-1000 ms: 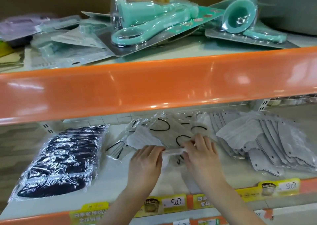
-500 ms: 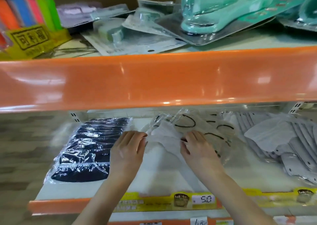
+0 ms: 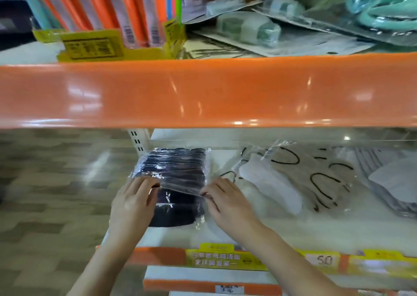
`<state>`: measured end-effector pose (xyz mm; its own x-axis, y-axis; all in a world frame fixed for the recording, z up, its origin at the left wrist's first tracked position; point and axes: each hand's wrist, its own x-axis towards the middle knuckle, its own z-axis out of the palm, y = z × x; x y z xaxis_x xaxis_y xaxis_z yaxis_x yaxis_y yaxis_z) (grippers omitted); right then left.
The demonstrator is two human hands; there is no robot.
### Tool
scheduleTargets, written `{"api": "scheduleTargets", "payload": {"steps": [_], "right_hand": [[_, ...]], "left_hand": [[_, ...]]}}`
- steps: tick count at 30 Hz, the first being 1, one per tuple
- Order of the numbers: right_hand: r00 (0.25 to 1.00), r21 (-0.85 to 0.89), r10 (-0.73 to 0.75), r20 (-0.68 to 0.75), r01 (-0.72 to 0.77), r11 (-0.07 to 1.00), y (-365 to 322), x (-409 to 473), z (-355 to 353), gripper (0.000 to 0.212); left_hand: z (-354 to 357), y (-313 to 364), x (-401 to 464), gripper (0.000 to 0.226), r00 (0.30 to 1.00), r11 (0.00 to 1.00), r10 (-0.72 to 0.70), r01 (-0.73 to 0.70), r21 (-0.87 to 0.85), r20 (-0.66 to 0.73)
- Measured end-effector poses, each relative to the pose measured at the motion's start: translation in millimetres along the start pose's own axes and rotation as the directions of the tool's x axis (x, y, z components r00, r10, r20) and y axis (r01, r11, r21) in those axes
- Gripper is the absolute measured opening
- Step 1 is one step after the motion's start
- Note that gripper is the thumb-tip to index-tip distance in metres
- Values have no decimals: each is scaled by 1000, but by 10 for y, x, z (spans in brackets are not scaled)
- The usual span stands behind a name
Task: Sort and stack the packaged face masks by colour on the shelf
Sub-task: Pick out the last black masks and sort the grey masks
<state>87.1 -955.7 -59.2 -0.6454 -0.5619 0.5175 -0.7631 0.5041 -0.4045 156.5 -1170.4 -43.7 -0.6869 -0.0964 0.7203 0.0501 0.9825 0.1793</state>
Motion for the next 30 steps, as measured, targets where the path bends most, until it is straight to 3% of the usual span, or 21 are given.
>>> {"api": "scheduleTargets", "payload": {"steps": [4,10,15,18,24,30], "right_hand": [[995,19,19,100,-21,1000,-174,-39,246,23],[998,-118,19,63,-11,993,-296,-125,480,22],[998,-205,43,46,-33,978,-300,-186,567,14],[996,-248,50,69,-31,968,-297,-228,604,12],[991,-333,115,69,-86,939,-338,-230,598,23],[990,-321,139,33,-121,939,-316,-264,612,21]], "left_hand": [[-110,-290,-228,23,996,1000,-23,23,9,85],[-124,-561,-451,28,977,998,48,-40,-45,208],[-37,-742,-551,19,931,988,120,-80,-130,345],[24,-810,-570,29,902,994,95,-60,-95,420],[66,-746,-493,25,912,977,206,-213,-18,354],[183,-695,-534,19,942,982,184,-185,-25,282]]}}
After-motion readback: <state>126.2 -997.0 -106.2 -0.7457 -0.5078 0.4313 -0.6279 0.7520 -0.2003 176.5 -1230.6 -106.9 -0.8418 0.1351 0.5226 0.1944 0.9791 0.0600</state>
